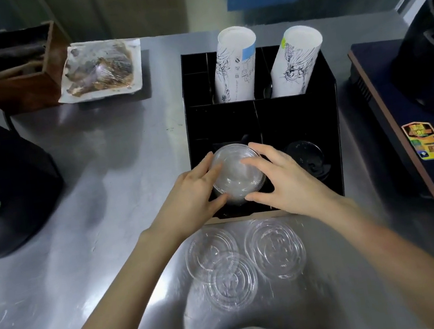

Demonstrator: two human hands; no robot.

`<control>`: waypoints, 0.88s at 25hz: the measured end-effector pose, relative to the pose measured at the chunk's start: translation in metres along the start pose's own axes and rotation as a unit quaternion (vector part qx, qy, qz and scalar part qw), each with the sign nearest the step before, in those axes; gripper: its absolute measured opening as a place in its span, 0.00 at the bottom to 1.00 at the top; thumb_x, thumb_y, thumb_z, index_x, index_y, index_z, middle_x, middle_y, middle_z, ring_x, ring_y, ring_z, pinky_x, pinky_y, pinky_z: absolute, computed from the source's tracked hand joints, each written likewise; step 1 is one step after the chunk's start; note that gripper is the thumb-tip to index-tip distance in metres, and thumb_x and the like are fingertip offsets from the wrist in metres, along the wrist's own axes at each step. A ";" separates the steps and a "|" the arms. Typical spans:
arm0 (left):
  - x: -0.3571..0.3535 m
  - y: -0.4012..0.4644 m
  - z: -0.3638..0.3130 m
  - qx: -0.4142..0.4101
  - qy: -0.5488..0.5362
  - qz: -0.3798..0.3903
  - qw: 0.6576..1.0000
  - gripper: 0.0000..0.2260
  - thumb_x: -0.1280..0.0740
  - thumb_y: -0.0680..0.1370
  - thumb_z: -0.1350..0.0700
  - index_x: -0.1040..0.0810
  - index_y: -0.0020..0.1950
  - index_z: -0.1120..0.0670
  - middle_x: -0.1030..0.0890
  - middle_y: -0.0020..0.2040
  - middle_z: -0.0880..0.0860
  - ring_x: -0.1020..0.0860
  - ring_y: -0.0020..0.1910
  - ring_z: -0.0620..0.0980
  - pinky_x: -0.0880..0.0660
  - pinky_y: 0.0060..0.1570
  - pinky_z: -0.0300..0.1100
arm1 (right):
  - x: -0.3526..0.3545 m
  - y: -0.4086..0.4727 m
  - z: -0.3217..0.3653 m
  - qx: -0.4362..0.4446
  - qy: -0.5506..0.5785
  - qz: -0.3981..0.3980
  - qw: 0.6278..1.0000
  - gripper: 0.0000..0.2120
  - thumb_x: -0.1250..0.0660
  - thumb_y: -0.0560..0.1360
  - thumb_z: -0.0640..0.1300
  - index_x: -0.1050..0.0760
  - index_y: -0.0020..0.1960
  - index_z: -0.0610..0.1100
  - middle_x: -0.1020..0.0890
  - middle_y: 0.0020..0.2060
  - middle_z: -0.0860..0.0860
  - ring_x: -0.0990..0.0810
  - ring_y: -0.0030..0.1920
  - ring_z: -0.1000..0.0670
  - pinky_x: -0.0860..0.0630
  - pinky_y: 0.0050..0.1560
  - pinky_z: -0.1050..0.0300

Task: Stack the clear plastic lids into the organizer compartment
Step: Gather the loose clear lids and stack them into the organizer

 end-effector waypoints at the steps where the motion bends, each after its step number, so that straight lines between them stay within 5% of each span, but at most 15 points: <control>1: -0.001 0.001 0.001 0.006 0.005 0.003 1.000 0.24 0.28 0.70 0.59 0.31 0.62 0.64 0.33 0.67 0.67 0.24 0.52 0.67 0.29 0.55 0.55 | -0.001 0.003 -0.001 0.004 -0.015 -0.003 1.000 0.30 0.31 0.69 0.51 0.39 0.67 0.50 0.44 0.73 0.50 0.48 0.72 0.44 0.49 0.71 0.52; 6: -0.005 0.010 0.002 0.014 0.040 0.017 0.999 0.24 0.30 0.71 0.58 0.33 0.63 0.65 0.36 0.68 0.68 0.29 0.60 0.65 0.36 0.61 0.54 | -0.001 0.012 -0.001 0.043 -0.078 -0.012 0.996 0.30 0.32 0.70 0.50 0.39 0.67 0.45 0.42 0.72 0.45 0.44 0.72 0.47 0.64 0.70 0.56; 10: -0.010 0.014 0.001 0.022 0.086 0.032 0.996 0.24 0.34 0.74 0.52 0.35 0.64 0.62 0.41 0.72 0.62 0.34 0.65 0.57 0.45 0.61 0.46 | -0.005 0.013 -0.002 0.056 -0.109 -0.004 0.992 0.29 0.32 0.70 0.48 0.38 0.67 0.42 0.40 0.71 0.44 0.44 0.72 0.48 0.61 0.71 0.52; 15: -0.013 0.015 -0.001 0.019 0.103 0.033 0.994 0.23 0.31 0.72 0.55 0.32 0.60 0.66 0.36 0.69 0.67 0.31 0.62 0.62 0.39 0.60 0.53 | -0.010 0.011 -0.001 0.056 -0.116 -0.015 0.992 0.29 0.32 0.70 0.48 0.39 0.67 0.42 0.40 0.72 0.44 0.45 0.72 0.48 0.60 0.71 0.50; 22: -0.010 0.014 0.001 0.026 0.067 0.024 0.997 0.25 0.33 0.73 0.53 0.37 0.65 0.61 0.43 0.73 0.60 0.39 0.69 0.56 0.46 0.61 0.44 | -0.009 0.009 0.001 0.050 -0.091 -0.029 0.994 0.29 0.32 0.70 0.47 0.39 0.67 0.43 0.42 0.72 0.46 0.49 0.73 0.49 0.63 0.71 0.52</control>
Point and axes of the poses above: each hand's wrist, its own y-axis towards the middle knuckle, its own x-axis out of the back of the hand, z = x × y, the point moved 2 cm from there along y, towards the middle knuckle
